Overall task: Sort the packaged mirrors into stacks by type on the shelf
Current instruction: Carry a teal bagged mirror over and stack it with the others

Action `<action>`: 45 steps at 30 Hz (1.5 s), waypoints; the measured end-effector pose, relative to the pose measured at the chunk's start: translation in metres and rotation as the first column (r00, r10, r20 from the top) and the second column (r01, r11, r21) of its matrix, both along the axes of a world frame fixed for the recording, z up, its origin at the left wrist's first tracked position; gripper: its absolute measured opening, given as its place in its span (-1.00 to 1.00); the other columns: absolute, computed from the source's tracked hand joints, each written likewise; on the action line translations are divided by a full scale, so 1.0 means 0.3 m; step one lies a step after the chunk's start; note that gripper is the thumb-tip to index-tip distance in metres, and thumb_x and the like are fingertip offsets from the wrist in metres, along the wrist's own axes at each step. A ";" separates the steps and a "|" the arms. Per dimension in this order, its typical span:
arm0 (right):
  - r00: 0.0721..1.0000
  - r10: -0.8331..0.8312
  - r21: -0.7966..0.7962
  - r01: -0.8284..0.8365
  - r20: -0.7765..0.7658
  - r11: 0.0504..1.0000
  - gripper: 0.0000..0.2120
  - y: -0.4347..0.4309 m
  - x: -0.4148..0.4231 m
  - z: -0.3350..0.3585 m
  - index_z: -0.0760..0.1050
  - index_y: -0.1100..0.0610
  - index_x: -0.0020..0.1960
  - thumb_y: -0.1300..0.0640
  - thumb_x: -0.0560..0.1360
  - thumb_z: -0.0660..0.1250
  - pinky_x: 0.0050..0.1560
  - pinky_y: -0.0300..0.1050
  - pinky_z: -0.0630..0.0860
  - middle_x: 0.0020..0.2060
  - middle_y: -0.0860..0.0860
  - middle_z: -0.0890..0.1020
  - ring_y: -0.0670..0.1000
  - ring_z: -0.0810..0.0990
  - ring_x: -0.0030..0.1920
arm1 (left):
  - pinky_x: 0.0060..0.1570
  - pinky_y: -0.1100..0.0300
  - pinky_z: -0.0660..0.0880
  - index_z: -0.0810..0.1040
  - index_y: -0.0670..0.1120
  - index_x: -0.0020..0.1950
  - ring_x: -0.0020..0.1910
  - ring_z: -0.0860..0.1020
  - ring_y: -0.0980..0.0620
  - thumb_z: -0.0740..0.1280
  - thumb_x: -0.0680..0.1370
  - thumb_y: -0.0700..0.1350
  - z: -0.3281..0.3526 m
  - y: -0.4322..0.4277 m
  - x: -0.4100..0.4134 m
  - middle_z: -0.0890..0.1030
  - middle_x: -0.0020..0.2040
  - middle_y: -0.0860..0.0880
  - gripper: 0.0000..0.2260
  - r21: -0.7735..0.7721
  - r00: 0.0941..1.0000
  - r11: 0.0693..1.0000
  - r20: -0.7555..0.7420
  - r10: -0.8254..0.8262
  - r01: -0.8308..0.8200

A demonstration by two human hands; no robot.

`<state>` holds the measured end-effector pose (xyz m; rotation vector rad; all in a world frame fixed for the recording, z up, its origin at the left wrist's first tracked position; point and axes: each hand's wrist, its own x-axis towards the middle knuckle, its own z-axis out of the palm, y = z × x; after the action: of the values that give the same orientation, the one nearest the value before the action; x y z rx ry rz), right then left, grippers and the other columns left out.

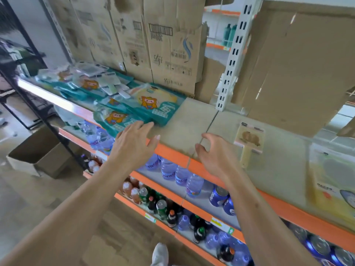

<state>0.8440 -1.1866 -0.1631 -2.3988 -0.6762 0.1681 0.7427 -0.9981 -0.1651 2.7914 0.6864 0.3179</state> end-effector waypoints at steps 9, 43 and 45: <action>0.993 -0.092 0.030 0.094 -0.068 0.995 -0.56 0.301 0.105 -0.028 0.37 0.15 0.39 0.05 0.54 0.23 0.27 -0.19 0.30 0.35 0.04 0.46 0.05 0.44 0.32 | 0.38 -0.06 0.26 0.27 0.02 0.48 0.43 0.28 -0.06 0.09 0.58 0.20 0.006 0.366 0.108 0.32 0.45 -0.06 -0.49 0.067 0.992 0.997 -0.125 -0.018 0.026; 0.614 -0.646 0.068 0.747 -0.453 0.662 -0.80 0.714 0.167 -0.182 0.32 -0.01 -0.32 0.07 0.45 0.27 -0.37 -0.20 0.27 -0.38 -0.12 0.42 -0.05 0.44 -0.29 | -0.26 0.18 0.42 0.57 -0.09 -0.16 -0.26 0.54 -0.01 0.18 0.55 -0.11 -0.019 0.967 0.851 0.59 -0.22 -0.07 -0.80 -0.228 0.910 0.886 0.001 -0.414 0.403; 0.606 -0.647 0.088 0.758 -0.464 0.647 -0.78 0.720 0.166 -0.183 0.35 0.01 -0.37 0.07 0.43 0.27 -0.32 -0.19 0.30 -0.43 -0.13 0.41 -0.06 0.43 -0.33 | -0.25 0.17 0.46 0.56 -0.09 -0.17 -0.24 0.55 0.00 0.21 0.55 -0.14 -0.041 0.964 0.891 0.60 -0.20 -0.08 -0.83 -0.258 0.905 0.875 -0.007 -0.426 0.410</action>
<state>0.8937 -0.9706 -0.2181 -2.0741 0.4587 0.1880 1.0100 -0.7090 -0.1772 2.6179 0.1051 0.0505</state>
